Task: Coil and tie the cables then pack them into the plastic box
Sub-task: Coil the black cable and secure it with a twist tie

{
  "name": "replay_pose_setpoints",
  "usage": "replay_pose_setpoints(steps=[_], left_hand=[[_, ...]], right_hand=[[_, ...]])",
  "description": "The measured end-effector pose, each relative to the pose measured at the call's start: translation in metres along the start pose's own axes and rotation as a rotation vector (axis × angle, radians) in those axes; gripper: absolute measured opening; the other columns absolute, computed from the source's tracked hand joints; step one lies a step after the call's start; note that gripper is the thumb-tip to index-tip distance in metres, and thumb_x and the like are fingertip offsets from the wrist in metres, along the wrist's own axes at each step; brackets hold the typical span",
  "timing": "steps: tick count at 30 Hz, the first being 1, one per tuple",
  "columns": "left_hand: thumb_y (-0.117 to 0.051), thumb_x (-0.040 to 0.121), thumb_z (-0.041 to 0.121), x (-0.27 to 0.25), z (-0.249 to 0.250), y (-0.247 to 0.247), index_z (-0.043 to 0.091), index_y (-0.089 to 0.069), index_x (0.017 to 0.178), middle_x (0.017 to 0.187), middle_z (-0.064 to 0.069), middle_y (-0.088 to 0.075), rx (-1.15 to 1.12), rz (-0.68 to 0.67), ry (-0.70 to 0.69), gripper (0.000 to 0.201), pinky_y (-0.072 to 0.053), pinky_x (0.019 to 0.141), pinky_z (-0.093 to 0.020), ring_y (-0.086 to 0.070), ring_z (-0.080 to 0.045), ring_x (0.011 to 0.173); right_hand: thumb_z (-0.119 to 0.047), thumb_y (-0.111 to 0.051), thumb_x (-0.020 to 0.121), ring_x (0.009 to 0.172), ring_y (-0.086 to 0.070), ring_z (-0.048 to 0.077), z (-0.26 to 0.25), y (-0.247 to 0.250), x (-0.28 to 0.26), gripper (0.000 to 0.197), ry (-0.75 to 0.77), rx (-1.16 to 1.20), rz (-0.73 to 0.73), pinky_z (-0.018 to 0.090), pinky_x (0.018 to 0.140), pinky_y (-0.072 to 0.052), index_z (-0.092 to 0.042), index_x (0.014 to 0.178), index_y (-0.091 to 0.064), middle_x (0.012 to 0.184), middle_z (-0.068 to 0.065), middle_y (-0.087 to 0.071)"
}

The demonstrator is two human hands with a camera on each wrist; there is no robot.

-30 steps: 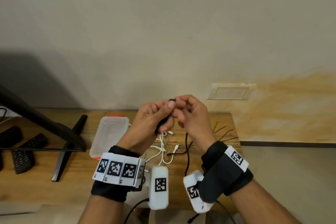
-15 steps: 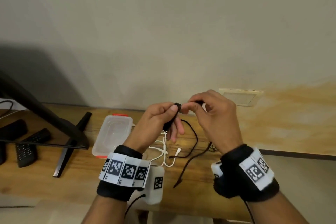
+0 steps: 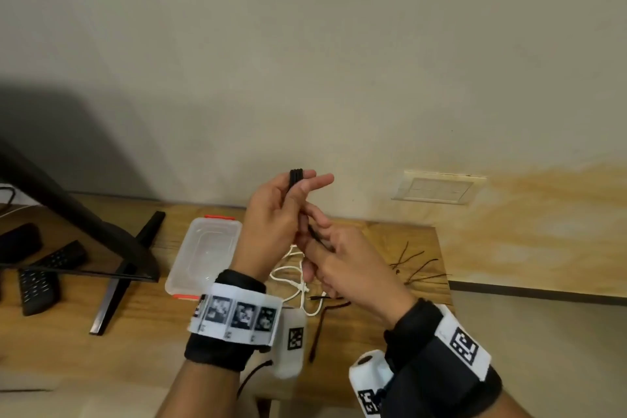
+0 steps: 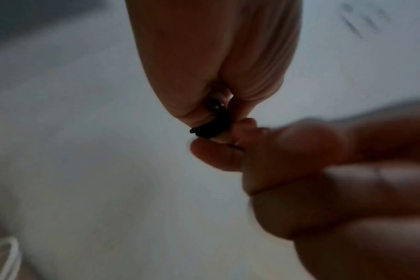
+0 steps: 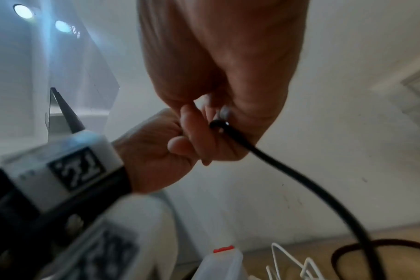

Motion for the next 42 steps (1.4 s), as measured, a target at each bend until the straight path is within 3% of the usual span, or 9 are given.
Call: replay_pose_setpoints(steps=[6,9,14,19,24,30,35,38,42], left_hand=[[-0.042,0.105,0.004,0.001,-0.008,0.003,0.002,-0.046,0.135,0.126,-0.007,-0.066,0.105,0.049,-0.05,0.03,-0.059,0.081,-0.029,-0.074,-0.02,0.096],[-0.043,0.105,0.008,-0.001,-0.005,0.001,0.007,-0.049,0.131,0.118,-0.001,-0.071,0.193,-0.005,-0.063,0.027,-0.058,0.074,-0.028,-0.075,-0.015,0.085],[-0.042,0.107,0.022,-0.009,0.003,-0.014,0.014,-0.063,0.11,0.061,-0.005,-0.067,0.26,-0.178,-0.047,0.022,-0.038,0.053,-0.02,-0.057,-0.021,0.046],[-0.037,0.107,0.018,-0.009,0.008,-0.019,0.003,-0.061,0.106,0.08,-0.013,-0.075,0.097,-0.276,0.006,0.028,-0.032,0.043,-0.023,-0.045,-0.02,0.038],[-0.045,0.104,0.012,-0.006,-0.001,-0.012,-0.005,-0.06,0.117,0.066,-0.003,-0.066,0.017,-0.316,0.076,0.027,-0.04,0.044,-0.022,-0.048,-0.013,0.038],[-0.045,0.104,0.012,-0.009,0.001,-0.011,-0.004,-0.063,0.101,0.057,-0.001,-0.061,-0.166,-0.29,0.078,0.025,-0.048,0.062,-0.035,-0.045,-0.021,0.046],[-0.047,0.103,0.012,0.0,0.004,-0.003,-0.005,-0.053,0.124,0.118,-0.013,-0.072,-0.328,-0.04,0.097,0.028,-0.049,0.05,-0.022,-0.06,-0.011,0.057],[-0.045,0.105,0.01,-0.001,-0.005,-0.004,0.004,-0.051,0.122,0.119,-0.006,-0.072,-0.029,0.006,0.074,0.02,-0.058,0.06,-0.025,-0.075,-0.018,0.076],[-0.041,0.103,0.002,-0.001,-0.02,-0.005,0.014,-0.048,0.121,0.12,-0.001,-0.068,0.325,-0.032,0.019,0.023,-0.059,0.08,-0.028,-0.074,-0.011,0.087]], right_hand=[[-0.037,-0.056,0.101,0.052,-0.054,-0.001,-0.007,0.026,-0.008,0.02,0.014,-0.252,-0.057,0.032,0.066,-0.049,-0.026,0.094,-0.071,0.061,-0.008,-0.066],[-0.035,-0.055,0.102,0.05,-0.052,0.006,-0.019,0.023,-0.013,0.025,0.14,-0.362,-0.014,0.041,0.068,-0.055,-0.024,0.084,-0.069,0.059,-0.02,-0.062],[-0.031,-0.073,0.089,0.071,-0.064,-0.001,-0.033,0.061,-0.007,0.011,0.483,-0.476,0.432,0.015,0.064,-0.048,-0.021,0.09,-0.078,0.079,-0.018,-0.07],[-0.016,-0.075,0.089,0.078,-0.067,0.011,-0.021,0.077,0.008,0.005,0.555,-0.406,0.55,0.03,0.07,-0.054,-0.014,0.085,-0.075,0.08,-0.008,-0.071],[-0.012,-0.068,0.094,0.067,-0.065,-0.003,-0.003,0.065,0.021,0.008,0.302,-0.007,0.488,0.011,0.062,-0.047,-0.01,0.094,-0.076,0.074,-0.01,-0.071],[-0.01,-0.052,0.103,0.056,-0.058,0.01,0.003,0.04,0.022,0.022,0.068,0.221,0.346,0.023,0.047,-0.043,-0.019,0.103,-0.072,0.073,0.005,-0.068],[-0.025,-0.048,0.106,0.051,-0.052,0.004,0.008,0.003,0.009,0.02,0.001,-0.06,0.114,0.023,0.052,-0.04,-0.033,0.106,-0.067,0.067,-0.003,-0.066],[-0.019,-0.051,0.104,0.052,-0.058,-0.003,0.007,0.002,0.005,0.017,0.024,-0.238,0.016,0.017,0.053,-0.045,-0.023,0.114,-0.063,0.072,-0.007,-0.066],[-0.019,-0.055,0.101,0.065,-0.069,0.007,0.008,0.022,0.0,0.013,0.002,-0.423,-0.091,0.031,0.068,-0.06,-0.018,0.103,-0.067,0.083,-0.001,-0.072]])
Point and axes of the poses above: each hand's wrist, its own x-axis towards the middle knuckle, its own y-axis out of the back of the hand, z = x × y, the point moved 4 cm from there along x, towards the middle knuckle
